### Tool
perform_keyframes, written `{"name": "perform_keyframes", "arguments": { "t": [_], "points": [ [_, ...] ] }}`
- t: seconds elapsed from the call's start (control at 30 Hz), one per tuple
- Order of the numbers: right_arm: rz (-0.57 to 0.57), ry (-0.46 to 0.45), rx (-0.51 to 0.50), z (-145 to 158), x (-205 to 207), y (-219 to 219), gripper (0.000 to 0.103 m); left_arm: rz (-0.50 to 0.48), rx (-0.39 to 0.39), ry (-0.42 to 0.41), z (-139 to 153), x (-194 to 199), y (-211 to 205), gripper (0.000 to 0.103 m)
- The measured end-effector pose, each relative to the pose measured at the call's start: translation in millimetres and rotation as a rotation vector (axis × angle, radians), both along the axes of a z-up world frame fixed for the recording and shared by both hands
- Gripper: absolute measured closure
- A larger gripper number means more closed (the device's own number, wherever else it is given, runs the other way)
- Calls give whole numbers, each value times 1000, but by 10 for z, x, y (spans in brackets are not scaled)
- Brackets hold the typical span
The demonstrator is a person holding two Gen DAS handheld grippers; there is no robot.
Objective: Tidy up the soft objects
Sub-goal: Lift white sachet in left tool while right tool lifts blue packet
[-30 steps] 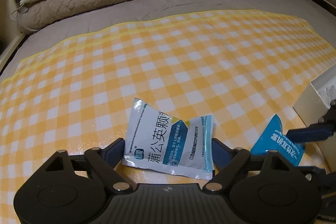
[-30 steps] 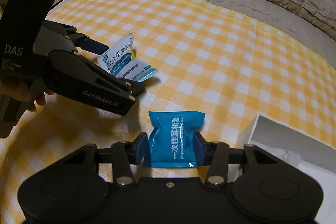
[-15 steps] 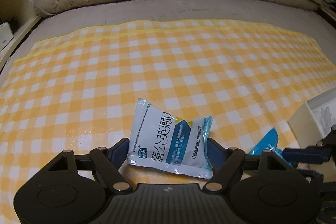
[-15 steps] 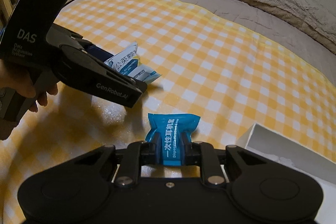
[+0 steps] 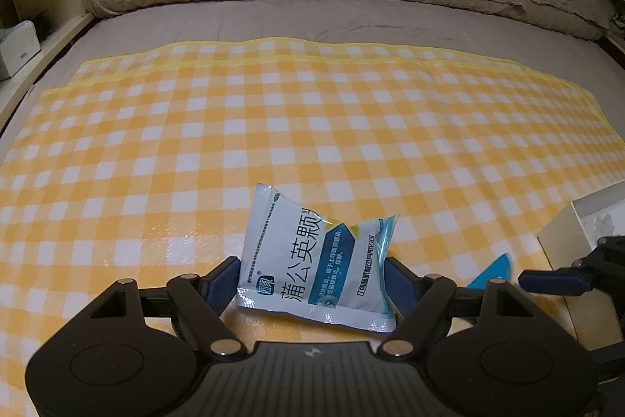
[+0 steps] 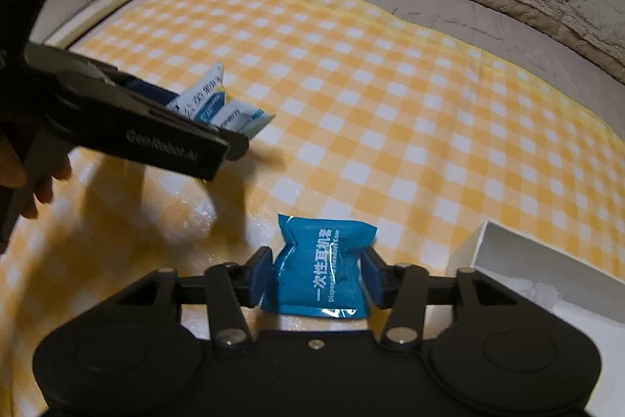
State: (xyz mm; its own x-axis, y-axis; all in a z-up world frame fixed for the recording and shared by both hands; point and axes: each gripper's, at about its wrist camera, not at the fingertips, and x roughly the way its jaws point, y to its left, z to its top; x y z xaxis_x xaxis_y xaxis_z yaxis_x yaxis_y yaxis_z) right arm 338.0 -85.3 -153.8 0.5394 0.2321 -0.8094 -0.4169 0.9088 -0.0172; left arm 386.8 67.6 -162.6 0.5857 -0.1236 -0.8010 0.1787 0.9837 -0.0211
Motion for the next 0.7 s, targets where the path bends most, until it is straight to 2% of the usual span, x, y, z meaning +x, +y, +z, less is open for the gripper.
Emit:
{"name": "perform_keyframes", "arguments": {
  "t": [0.2, 0.33, 0.43, 0.7],
  "points": [
    [20, 16, -35, -127, 43, 40, 52, 17, -11, 13, -50, 12, 71, 24],
    [49, 3, -40, -95, 11, 58, 60, 43, -26, 15, -14, -8, 131, 24],
    [56, -22, -44, -30, -28, 49, 72, 57, -40, 3, 78, -61, 158, 24],
    [63, -65, -15, 196, -176, -3, 72, 90, -63, -32, 390, -291, 123, 24]
  ]
}}
